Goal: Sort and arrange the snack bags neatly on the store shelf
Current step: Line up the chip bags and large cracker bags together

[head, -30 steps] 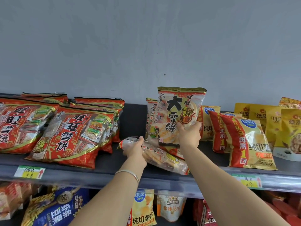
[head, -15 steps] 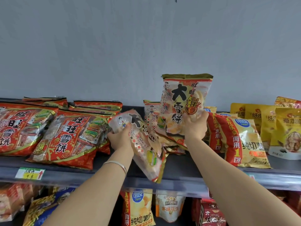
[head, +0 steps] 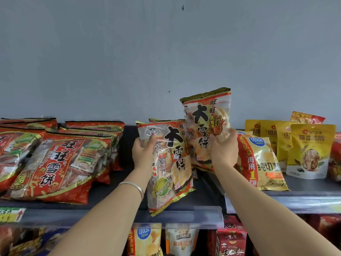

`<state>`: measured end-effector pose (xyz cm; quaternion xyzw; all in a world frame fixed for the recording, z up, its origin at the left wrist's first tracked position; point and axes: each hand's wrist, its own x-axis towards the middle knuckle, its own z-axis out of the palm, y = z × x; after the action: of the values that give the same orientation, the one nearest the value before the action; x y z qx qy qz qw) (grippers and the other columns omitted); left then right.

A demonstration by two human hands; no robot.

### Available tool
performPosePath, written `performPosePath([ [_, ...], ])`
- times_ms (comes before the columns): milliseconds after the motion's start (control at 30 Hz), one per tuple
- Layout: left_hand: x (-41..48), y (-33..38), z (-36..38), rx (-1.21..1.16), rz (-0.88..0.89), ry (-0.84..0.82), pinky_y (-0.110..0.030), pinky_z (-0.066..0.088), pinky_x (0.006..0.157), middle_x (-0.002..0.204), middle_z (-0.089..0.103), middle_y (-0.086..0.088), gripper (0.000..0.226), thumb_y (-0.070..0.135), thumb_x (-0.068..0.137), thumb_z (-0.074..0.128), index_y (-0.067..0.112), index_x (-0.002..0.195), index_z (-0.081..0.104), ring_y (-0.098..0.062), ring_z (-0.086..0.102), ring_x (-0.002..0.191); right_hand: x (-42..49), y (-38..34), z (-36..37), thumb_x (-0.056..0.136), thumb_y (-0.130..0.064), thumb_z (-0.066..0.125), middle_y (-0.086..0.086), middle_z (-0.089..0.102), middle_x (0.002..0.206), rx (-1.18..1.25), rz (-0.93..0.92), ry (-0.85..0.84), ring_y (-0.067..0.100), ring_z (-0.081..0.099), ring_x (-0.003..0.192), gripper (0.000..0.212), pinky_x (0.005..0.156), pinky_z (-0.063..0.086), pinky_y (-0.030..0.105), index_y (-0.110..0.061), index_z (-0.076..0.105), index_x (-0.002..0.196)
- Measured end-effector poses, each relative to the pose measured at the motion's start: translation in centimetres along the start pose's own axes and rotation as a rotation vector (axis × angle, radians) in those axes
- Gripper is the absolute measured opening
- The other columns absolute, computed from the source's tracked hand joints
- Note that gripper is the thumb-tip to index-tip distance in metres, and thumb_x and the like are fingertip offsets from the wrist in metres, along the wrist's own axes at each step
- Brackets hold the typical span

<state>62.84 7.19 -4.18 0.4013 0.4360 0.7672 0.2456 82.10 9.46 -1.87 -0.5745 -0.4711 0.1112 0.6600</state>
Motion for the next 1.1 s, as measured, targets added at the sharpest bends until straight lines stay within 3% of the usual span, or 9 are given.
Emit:
performPosePath([
  [233,2.1,-1.7,3.4,0.287,0.076,-0.040,-0.050,0.044,0.096,0.112,0.060,-0.002,0.036,0.046,0.089,0.056,0.020,0.113,0.052,-0.026,0.056,0.109,0.9,1.4,-0.8,0.085,-0.042,0.065,0.005,0.056,0.127,-0.114,-0.001,0.058,0.031,0.056,0.114,0.057,0.089,0.048,0.048,-0.023,0.039,0.133],
  [300,2.8,-2.2,4.1,0.549,0.080,0.021,-0.048,0.043,0.094,0.123,0.052,-0.009,0.046,0.050,0.089,0.052,0.017,0.121,0.049,-0.030,0.051,0.114,1.0,1.8,-0.7,0.086,-0.043,0.064,0.005,0.056,0.128,-0.145,-0.009,0.059,0.031,0.055,0.114,0.057,0.089,0.048,0.047,-0.023,0.039,0.133],
  [367,3.2,-2.6,4.3,0.759,0.051,0.091,-0.046,0.042,0.089,0.131,0.041,-0.016,0.057,0.048,0.090,0.052,0.015,0.134,0.038,-0.034,0.047,0.115,1.1,2.1,-0.4,0.086,-0.043,0.064,0.005,0.057,0.126,-0.181,-0.032,0.055,0.030,0.056,0.112,0.055,0.088,0.049,0.047,-0.023,0.040,0.131],
  [500,3.4,-3.6,4.1,0.676,-0.016,0.123,-0.044,0.045,0.084,0.135,0.032,-0.020,0.083,0.037,0.089,0.060,0.023,0.150,0.006,-0.035,0.047,0.111,1.0,2.6,0.0,0.084,-0.045,0.065,0.004,0.057,0.122,-0.258,-0.069,0.051,0.030,0.056,0.110,0.056,0.085,0.049,0.049,-0.025,0.040,0.130],
  [567,2.6,-4.5,3.7,0.705,0.111,0.127,-0.043,0.047,0.084,0.137,0.029,-0.020,0.091,0.027,0.089,0.063,0.023,0.151,-0.002,-0.035,0.046,0.112,0.9,2.7,0.0,0.085,-0.044,0.065,0.005,0.056,0.124,-0.273,-0.059,0.050,0.030,0.055,0.111,0.057,0.086,0.049,0.049,-0.025,0.039,0.132],
  [700,0.4,-6.9,2.4,0.932,0.389,-0.113,-0.043,0.051,0.089,0.152,0.008,-0.017,0.099,0.024,0.082,0.071,0.029,0.151,0.001,-0.039,0.033,0.128,0.5,2.8,-0.1,0.087,-0.044,0.063,0.005,0.053,0.129,-0.273,-0.025,0.040,0.031,0.053,0.115,0.060,0.089,0.047,0.049,-0.026,0.035,0.136],
  [800,-0.7,-8.4,1.5,1.003,0.313,-0.232,-0.044,0.049,0.093,0.155,-0.014,-0.013,0.103,0.036,0.079,0.073,0.031,0.150,-0.002,-0.039,0.022,0.137,0.2,2.6,-0.3,0.087,-0.043,0.063,0.006,0.053,0.129,-0.274,-0.024,0.038,0.031,0.052,0.116,0.060,0.089,0.046,0.048,-0.026,0.035,0.136],
  [1000,0.5,-7.7,1.0,1.069,0.395,-0.342,-0.035,0.053,0.082,0.155,-0.021,-0.003,0.106,-0.007,0.078,0.062,0.046,0.145,0.001,-0.033,0.032,0.131,0.4,2.3,-1.7,0.083,-0.044,0.063,0.004,0.059,0.120,-0.202,-0.041,0.027,0.030,0.057,0.107,0.054,0.083,0.049,0.045,-0.024,0.040,0.128],
  [1100,2.3,-7.1,1.2,1.139,0.243,-0.380,-0.041,0.049,0.092,0.156,-0.020,0.000,0.098,-0.014,0.081,0.048,0.045,0.147,0.004,-0.035,0.014,0.140,0.5,1.9,-2.9,0.083,-0.044,0.063,-0.001,0.058,0.113,-0.149,-0.034,0.013,0.025,0.058,0.100,0.056,0.077,0.047,0.038,-0.025,0.040,0.130],
])
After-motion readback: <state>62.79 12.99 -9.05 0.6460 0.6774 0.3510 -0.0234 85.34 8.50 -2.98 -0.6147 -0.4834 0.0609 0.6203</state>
